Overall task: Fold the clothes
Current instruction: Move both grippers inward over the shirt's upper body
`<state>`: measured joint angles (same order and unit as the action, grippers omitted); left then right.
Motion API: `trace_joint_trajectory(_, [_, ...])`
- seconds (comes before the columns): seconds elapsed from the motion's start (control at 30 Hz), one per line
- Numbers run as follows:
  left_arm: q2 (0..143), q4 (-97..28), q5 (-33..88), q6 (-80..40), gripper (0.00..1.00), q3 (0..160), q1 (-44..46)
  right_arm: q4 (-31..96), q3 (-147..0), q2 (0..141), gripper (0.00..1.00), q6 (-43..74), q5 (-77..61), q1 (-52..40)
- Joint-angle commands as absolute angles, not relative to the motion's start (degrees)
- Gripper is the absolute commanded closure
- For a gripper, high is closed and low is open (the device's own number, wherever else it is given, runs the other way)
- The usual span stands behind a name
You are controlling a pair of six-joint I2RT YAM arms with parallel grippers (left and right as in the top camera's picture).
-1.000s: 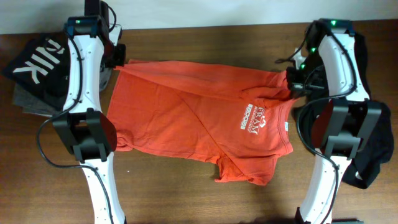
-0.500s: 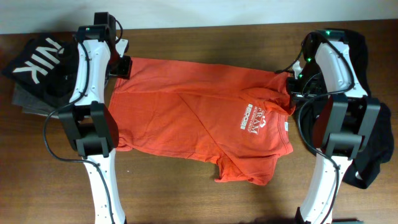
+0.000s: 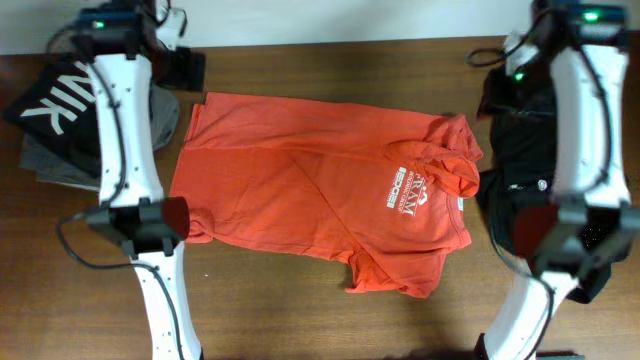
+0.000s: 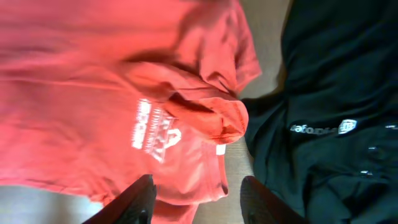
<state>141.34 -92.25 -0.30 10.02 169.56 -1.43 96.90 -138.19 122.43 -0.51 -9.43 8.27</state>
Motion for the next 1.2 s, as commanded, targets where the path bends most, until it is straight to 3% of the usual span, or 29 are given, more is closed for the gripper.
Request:
trace_joint_trajectory(0.0, [134.8, -95.0, 4.3, 9.7, 0.05, 177.2, -1.6, 97.4, -140.1, 112.0, 0.5, -0.6, -12.7, 8.6])
trace_joint_trajectory(0.2, [128.5, -96.7, 11.9, 7.3, 0.05, 179.4, -1.2, 97.4, -139.6, 99.4, 0.46, 2.0, -13.3, 7.4])
trace_joint_trajectory(0.37, [123.2, -96.7, 9.6, 7.2, 0.05, 178.1, 0.5, 97.3, -133.9, 90.7, 0.44, 3.7, -12.9, 3.7])
trace_joint_trajectory(0.47, [119.3, -96.7, 8.1, 5.5, 0.06, 173.4, 1.1, 97.3, -125.9, 85.9, 0.37, 4.0, -12.9, 0.4])
trace_joint_trajectory(0.53, [116.3, -96.7, 8.1, 4.1, 0.08, 167.9, 1.1, 97.3, -119.5, 83.6, 0.3, 5.0, -12.9, -2.2])
trace_joint_trajectory(0.63, [111.4, -96.7, 8.1, 2.3, 0.11, 156.5, 1.1, 96.9, -110.5, 81.7, 0.29, 6.5, -13.0, -5.8])
trace_joint_trajectory(0.67, [110.2, -96.7, 7.6, 1.1, 0.16, 152.8, 1.1, 96.2, -107.3, 81.3, 0.29, 6.6, -13.1, -7.2])
trace_joint_trajectory(0.97, [106.7, -96.5, 5.5, -3.1, 0.16, 119.2, 2.0, 80.7, -81.0, 81.1, 0.28, 11.5, -14.9, -19.4])
trace_joint_trajectory(1.17, [106.7, -89.3, 5.0, -5.7, 0.17, 100.6, 2.7, 74.3, -68.7, 81.1, 0.28, 13.0, -17.0, -22.6])
